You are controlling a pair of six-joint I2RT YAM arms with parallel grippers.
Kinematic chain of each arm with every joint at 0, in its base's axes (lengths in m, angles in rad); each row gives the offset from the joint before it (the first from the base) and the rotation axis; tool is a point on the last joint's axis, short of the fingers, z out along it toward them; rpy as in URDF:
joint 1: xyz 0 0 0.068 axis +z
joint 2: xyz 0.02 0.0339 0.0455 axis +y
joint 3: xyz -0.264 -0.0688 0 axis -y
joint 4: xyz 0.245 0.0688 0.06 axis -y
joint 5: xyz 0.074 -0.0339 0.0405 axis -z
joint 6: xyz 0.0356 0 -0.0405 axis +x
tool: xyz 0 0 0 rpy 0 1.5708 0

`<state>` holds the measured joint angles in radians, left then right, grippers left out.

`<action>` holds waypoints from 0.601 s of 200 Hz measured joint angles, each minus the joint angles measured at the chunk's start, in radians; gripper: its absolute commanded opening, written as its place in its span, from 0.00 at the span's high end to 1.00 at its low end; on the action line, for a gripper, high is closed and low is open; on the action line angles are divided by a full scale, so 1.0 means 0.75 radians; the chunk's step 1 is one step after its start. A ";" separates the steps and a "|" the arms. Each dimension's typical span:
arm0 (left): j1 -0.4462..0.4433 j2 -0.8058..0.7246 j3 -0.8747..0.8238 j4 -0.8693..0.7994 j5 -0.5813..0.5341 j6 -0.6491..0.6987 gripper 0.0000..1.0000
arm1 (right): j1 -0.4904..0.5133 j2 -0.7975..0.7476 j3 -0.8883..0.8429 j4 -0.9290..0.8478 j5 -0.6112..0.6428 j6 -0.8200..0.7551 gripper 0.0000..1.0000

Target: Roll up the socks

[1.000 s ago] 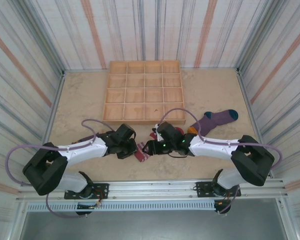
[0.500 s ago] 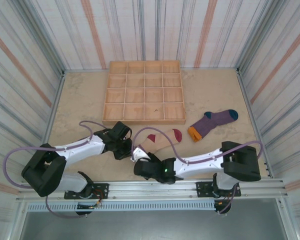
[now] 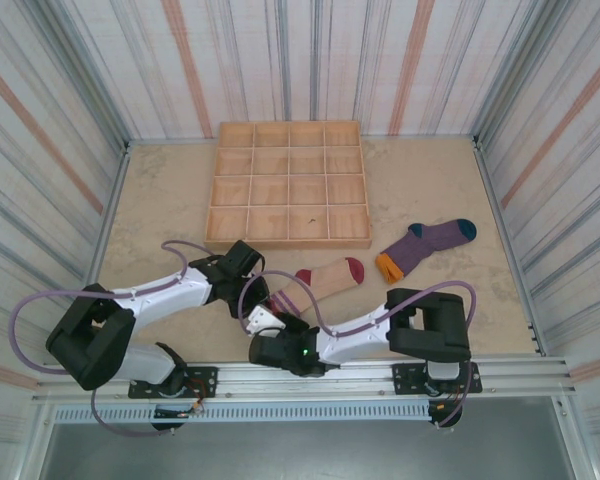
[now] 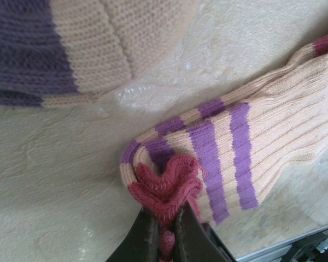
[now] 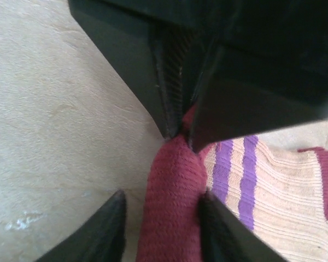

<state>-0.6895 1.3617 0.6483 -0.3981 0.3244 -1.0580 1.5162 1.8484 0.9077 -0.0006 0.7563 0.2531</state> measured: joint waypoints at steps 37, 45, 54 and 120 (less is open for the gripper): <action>0.015 0.002 0.000 0.004 0.011 0.002 1.00 | -0.001 0.050 0.034 -0.003 0.040 0.015 0.98; 0.016 0.002 0.000 0.004 0.010 0.002 1.00 | -0.003 0.050 0.035 -0.005 0.039 0.026 1.00; 0.021 0.001 0.000 0.009 0.008 0.002 0.94 | -0.007 0.050 0.035 -0.003 0.035 0.042 1.00; 0.066 -0.152 -0.015 -0.030 -0.028 0.008 0.37 | -0.149 -0.201 -0.206 0.248 -0.253 0.172 1.00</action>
<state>-0.6403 1.2476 0.6373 -0.4202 0.3031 -1.0523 1.4048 1.6974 0.7532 0.1856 0.5667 0.3820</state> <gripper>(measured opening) 0.619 0.075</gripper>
